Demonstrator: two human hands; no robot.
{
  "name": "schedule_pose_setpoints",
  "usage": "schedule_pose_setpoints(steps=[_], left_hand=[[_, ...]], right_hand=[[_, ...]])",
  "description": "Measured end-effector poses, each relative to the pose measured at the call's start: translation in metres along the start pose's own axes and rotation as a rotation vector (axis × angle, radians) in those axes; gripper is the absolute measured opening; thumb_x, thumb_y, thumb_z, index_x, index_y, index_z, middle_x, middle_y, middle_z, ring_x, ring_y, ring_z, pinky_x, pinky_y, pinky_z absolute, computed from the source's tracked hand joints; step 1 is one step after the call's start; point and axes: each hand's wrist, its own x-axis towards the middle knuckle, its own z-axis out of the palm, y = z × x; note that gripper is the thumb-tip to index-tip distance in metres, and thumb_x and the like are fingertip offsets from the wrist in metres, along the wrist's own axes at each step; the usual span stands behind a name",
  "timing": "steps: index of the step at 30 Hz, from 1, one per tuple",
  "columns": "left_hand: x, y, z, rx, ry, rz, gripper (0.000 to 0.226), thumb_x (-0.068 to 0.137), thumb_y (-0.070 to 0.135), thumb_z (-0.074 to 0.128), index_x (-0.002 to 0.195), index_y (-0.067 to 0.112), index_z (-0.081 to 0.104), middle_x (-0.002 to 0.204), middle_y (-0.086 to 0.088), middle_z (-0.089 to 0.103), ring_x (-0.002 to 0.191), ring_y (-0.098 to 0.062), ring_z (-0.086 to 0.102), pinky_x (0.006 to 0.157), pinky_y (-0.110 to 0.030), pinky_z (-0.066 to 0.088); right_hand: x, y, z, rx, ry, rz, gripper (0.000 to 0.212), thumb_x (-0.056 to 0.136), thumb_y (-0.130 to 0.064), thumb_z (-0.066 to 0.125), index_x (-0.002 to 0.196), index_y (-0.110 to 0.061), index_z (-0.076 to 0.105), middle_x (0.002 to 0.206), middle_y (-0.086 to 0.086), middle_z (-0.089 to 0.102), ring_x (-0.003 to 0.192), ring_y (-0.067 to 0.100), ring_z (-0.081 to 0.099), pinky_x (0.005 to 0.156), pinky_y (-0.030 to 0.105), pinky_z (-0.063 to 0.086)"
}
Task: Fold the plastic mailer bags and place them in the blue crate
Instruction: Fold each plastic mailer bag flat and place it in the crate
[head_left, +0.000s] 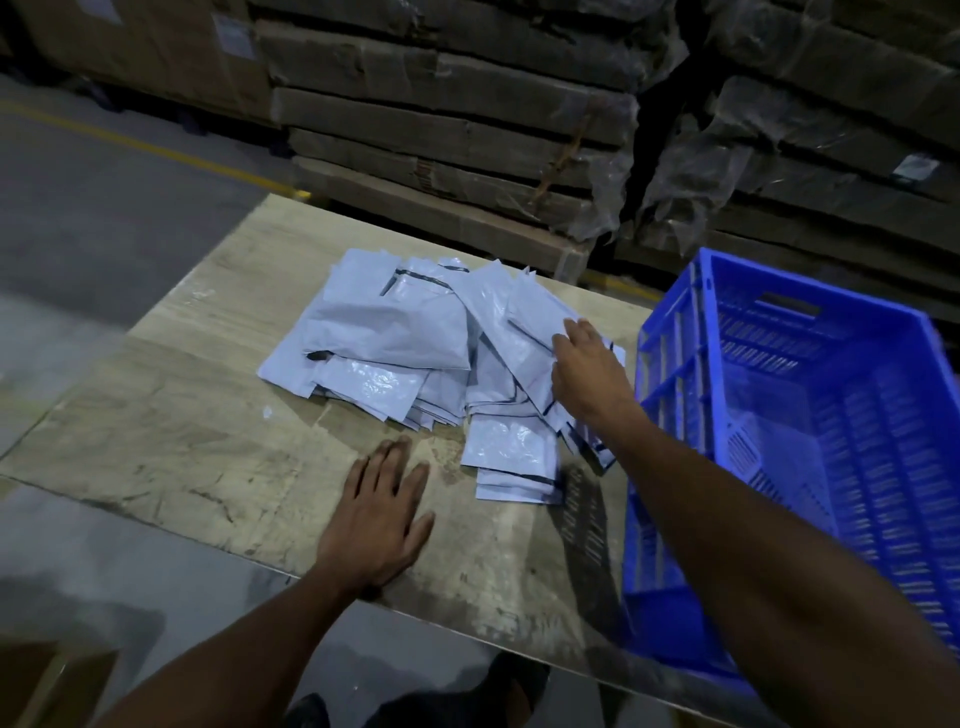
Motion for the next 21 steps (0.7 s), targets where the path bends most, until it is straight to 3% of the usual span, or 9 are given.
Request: schedule_pose_setpoints(steps=[4, 9, 12, 14, 16, 18, 21], left_hand=[[0.001, 0.001, 0.000, -0.004, 0.023, 0.007, 0.063, 0.099, 0.055, 0.042, 0.150, 0.018, 0.046, 0.169, -0.019, 0.020, 0.155, -0.037, 0.020, 0.123, -0.057, 0.021], [0.001, 0.001, 0.000, -0.009, 0.046, 0.010, 0.063, 0.099, 0.055, 0.043, 0.149, 0.017, 0.047, 0.168, -0.020, 0.021, 0.155, -0.038, 0.020, 0.124, -0.055, 0.020], [0.001, 0.000, 0.001, -0.017, 0.069, 0.015, 0.063, 0.099, 0.055, 0.043, 0.148, 0.017, 0.047, 0.168, -0.021, 0.021, 0.155, -0.038, 0.020, 0.124, -0.055, 0.019], [0.001, 0.000, 0.003, -0.029, 0.081, 0.009, 0.067, 0.099, 0.056, 0.042, 0.151, 0.014, 0.044, 0.169, -0.021, 0.019, 0.156, -0.037, 0.020, 0.124, -0.055, 0.020], [0.000, -0.001, 0.003, -0.082, 0.111, -0.005, 0.076, 0.099, 0.056, 0.044, 0.157, 0.008, 0.035, 0.169, -0.022, 0.017, 0.156, -0.037, 0.021, 0.123, -0.055, 0.022], [-0.003, -0.001, 0.002, -0.175, 0.176, 0.004, 0.086, 0.098, 0.051, 0.053, 0.161, 0.002, 0.022, 0.170, -0.022, 0.013, 0.156, -0.038, 0.021, 0.121, -0.055, 0.029], [-0.008, -0.001, 0.004, -0.360, 0.315, 0.018, 0.092, 0.098, 0.047, 0.058, 0.163, 0.002, 0.011, 0.171, -0.019, 0.007, 0.154, -0.039, 0.026, 0.116, -0.055, 0.037]], right_hand=[[0.022, 0.006, 0.016, -0.010, -0.017, 0.010, 0.029, 0.090, 0.002, 0.053, 0.119, 0.008, 0.059, 0.147, 0.027, 0.044, 0.143, 0.040, 0.033, 0.104, 0.049, 0.041], [0.032, 0.013, 0.031, 0.067, 0.004, -0.008, 0.008, 0.082, 0.010, 0.054, 0.082, 0.007, 0.061, 0.103, 0.029, 0.058, 0.111, 0.046, 0.054, 0.084, 0.050, 0.049], [0.026, 0.005, 0.022, 0.114, 0.097, -0.001, 0.013, 0.084, 0.003, 0.055, 0.093, 0.009, 0.062, 0.119, 0.031, 0.057, 0.122, 0.047, 0.051, 0.094, 0.052, 0.048], [0.010, -0.013, 0.012, 0.104, 0.116, -0.008, 0.020, 0.089, -0.007, 0.059, 0.104, 0.006, 0.061, 0.140, 0.028, 0.050, 0.136, 0.043, 0.041, 0.110, 0.053, 0.040], [-0.015, -0.036, 0.008, 0.128, 0.150, -0.058, 0.019, 0.092, -0.015, 0.054, 0.101, 0.001, 0.059, 0.150, 0.027, 0.042, 0.145, 0.042, 0.031, 0.117, 0.056, 0.031], [-0.046, -0.061, 0.013, 0.172, 0.184, -0.148, 0.022, 0.089, -0.018, 0.045, 0.092, -0.001, 0.057, 0.146, 0.031, 0.046, 0.143, 0.046, 0.034, 0.112, 0.063, 0.034], [-0.093, -0.096, 0.038, 0.193, 0.190, -0.248, 0.021, 0.084, -0.015, 0.049, 0.093, 0.001, 0.059, 0.138, 0.031, 0.053, 0.141, 0.047, 0.038, 0.107, 0.064, 0.036]])
